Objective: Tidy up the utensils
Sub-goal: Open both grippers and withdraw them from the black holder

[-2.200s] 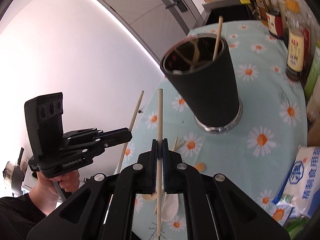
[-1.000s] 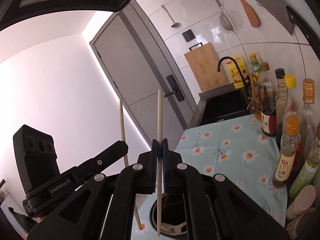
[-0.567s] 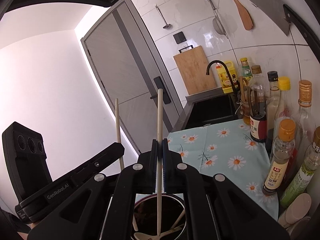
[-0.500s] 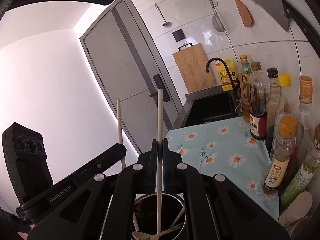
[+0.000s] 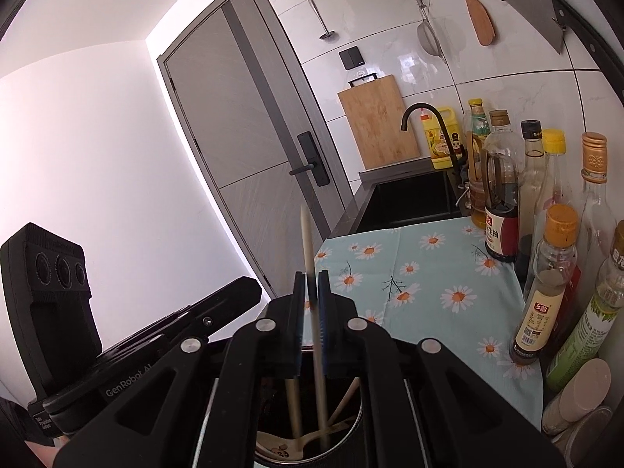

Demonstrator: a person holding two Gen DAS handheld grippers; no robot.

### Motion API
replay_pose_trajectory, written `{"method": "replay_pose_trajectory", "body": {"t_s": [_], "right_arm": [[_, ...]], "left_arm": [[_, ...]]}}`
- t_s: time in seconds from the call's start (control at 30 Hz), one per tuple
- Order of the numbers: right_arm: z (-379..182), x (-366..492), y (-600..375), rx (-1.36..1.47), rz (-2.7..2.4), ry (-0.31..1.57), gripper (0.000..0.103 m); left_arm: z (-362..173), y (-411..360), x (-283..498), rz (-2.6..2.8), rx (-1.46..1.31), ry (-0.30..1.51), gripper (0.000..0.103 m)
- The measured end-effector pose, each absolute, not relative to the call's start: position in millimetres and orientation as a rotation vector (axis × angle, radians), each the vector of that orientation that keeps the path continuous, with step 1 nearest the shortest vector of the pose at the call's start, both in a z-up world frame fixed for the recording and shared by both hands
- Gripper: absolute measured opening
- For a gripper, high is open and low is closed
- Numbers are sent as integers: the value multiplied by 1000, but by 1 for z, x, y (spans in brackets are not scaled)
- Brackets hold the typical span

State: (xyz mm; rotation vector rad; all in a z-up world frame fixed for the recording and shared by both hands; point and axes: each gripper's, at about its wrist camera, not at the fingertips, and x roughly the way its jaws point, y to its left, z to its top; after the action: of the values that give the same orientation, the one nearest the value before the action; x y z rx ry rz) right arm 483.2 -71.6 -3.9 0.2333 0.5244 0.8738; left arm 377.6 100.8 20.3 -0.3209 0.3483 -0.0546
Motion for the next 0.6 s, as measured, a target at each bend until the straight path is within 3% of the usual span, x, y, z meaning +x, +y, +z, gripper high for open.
{"method": "replay_pose_trajectory", "body": {"t_s": [0.6], "right_arm": [[23,446,-93,240,892,482,22]], "left_arm": [[41,103,329,-32,-311,324,5]]}}
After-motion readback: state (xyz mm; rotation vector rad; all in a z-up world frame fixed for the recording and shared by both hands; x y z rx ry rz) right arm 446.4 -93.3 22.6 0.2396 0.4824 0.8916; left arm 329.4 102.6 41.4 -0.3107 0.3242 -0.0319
